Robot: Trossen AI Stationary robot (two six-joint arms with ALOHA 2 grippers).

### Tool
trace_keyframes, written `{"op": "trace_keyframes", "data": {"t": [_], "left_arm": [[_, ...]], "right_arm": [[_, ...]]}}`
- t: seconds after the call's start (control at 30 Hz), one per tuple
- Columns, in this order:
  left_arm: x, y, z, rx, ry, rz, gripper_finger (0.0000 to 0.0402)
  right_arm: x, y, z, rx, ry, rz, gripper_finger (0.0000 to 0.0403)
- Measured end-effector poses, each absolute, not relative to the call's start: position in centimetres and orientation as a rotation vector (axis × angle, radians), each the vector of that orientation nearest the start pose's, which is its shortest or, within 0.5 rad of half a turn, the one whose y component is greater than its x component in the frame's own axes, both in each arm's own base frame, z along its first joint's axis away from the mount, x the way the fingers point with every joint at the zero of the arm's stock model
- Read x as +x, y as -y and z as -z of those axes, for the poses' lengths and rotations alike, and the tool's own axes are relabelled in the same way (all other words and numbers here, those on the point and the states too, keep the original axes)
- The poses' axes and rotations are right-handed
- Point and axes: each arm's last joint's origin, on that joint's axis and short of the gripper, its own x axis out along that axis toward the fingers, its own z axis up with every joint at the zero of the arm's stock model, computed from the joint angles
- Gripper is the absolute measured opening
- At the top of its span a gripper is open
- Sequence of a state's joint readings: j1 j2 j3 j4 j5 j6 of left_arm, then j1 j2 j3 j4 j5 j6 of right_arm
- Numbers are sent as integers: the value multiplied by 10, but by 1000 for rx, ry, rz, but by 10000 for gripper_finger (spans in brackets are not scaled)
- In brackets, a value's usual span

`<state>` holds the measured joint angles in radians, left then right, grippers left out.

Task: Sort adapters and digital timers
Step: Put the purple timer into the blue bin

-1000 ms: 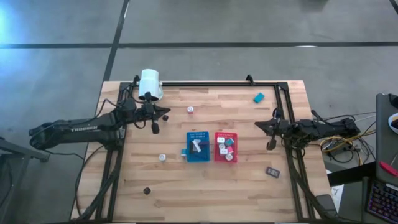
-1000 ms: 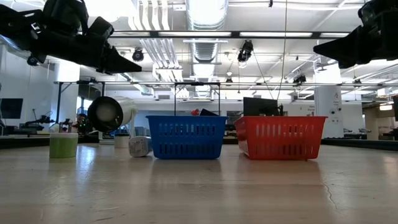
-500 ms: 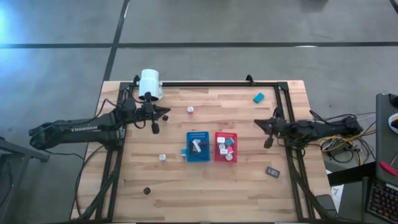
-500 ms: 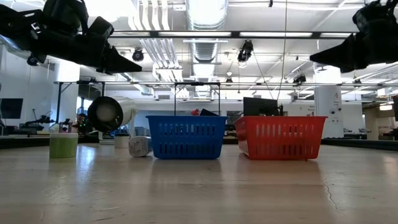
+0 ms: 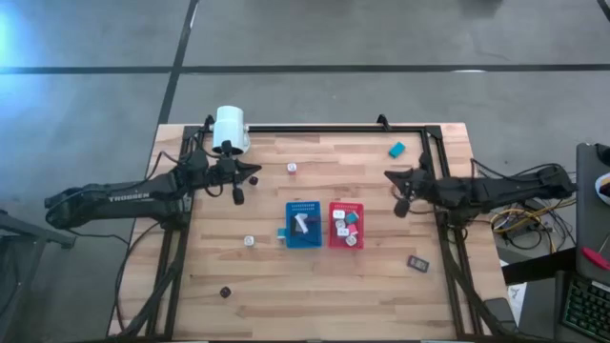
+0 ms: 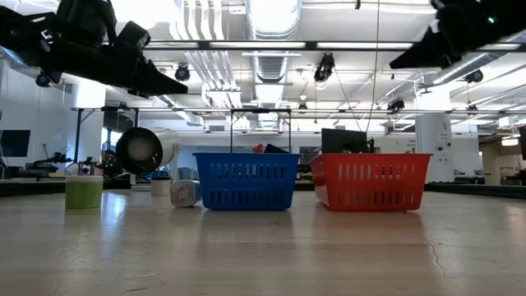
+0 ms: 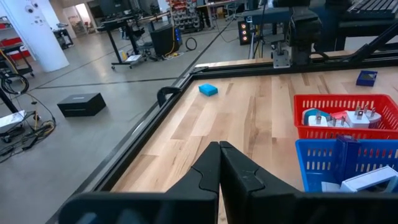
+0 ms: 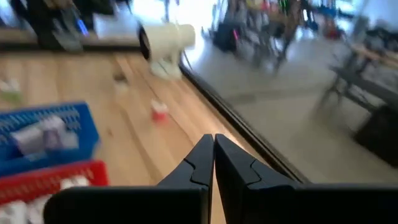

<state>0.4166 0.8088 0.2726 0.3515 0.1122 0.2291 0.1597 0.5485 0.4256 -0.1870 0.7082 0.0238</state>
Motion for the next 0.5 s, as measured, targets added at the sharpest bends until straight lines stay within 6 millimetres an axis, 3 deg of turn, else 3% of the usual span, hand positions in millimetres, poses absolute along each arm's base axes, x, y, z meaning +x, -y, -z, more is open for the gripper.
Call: {"op": "trace_keyframes", "data": {"t": [0.13, 0.27, 0.37, 0.5], "left_arm": [[160, -67, -203, 178, -213, -282, 7], [160, -67, -203, 178, -213, -282, 7], [160, -67, -203, 178, -213, -282, 7], [160, -67, -203, 178, -213, -281, 7]], "right_arm": [[145, 10, -277, -100, -540, 614, 8], [156, 37, -307, -44, -818, 714, 8], [162, 68, -318, 50, -1045, 751, 8], [163, 119, -314, 181, -1326, 762, 8]]}}
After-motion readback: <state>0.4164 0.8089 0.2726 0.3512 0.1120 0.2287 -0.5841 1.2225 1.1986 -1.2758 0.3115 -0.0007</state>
